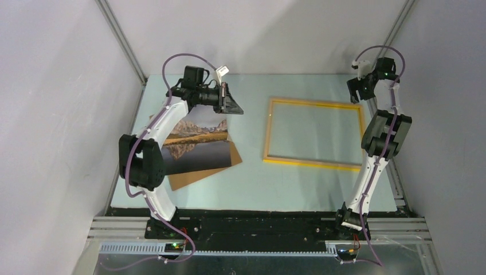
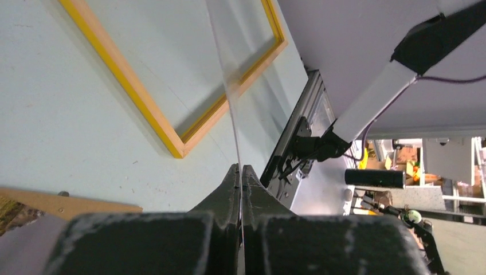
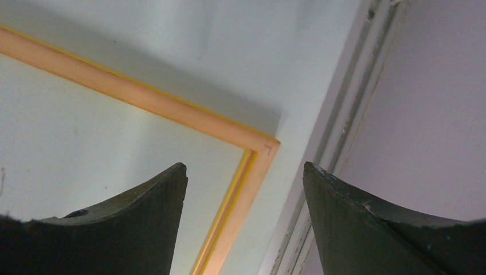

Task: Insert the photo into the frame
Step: Pick up the photo frame item from the photo frame, then adjust the photo frame at the center of the board.

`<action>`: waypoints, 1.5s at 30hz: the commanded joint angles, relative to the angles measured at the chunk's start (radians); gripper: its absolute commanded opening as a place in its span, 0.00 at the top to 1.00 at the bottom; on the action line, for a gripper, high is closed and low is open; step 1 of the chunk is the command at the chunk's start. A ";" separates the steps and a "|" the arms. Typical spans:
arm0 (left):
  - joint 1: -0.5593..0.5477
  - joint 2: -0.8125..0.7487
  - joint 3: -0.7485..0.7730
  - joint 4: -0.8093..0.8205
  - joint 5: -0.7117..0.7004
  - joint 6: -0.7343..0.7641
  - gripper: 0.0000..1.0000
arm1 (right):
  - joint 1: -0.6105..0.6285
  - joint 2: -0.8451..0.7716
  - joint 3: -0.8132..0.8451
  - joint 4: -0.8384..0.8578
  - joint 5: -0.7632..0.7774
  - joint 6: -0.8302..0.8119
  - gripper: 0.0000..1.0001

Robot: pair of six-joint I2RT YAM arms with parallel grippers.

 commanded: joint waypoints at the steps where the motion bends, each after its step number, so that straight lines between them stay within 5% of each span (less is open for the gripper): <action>1: 0.010 -0.063 0.100 -0.141 0.066 0.138 1.00 | 0.023 0.065 0.097 -0.066 -0.062 -0.175 0.22; 12: 0.052 -0.128 0.184 -0.235 0.076 0.179 1.00 | 0.075 0.145 0.143 -0.139 -0.119 -0.373 0.23; 26: 0.078 -0.159 0.278 -0.237 0.119 0.112 1.00 | 0.111 0.249 0.239 -0.200 -0.129 -0.395 0.27; 38: 0.098 -0.210 0.364 -0.237 0.106 0.067 1.00 | 0.100 0.212 0.201 -0.250 -0.113 -0.296 0.67; 45: 0.100 -0.202 0.466 -0.237 0.072 0.015 1.00 | 0.081 0.138 0.095 -0.261 -0.027 -0.080 0.85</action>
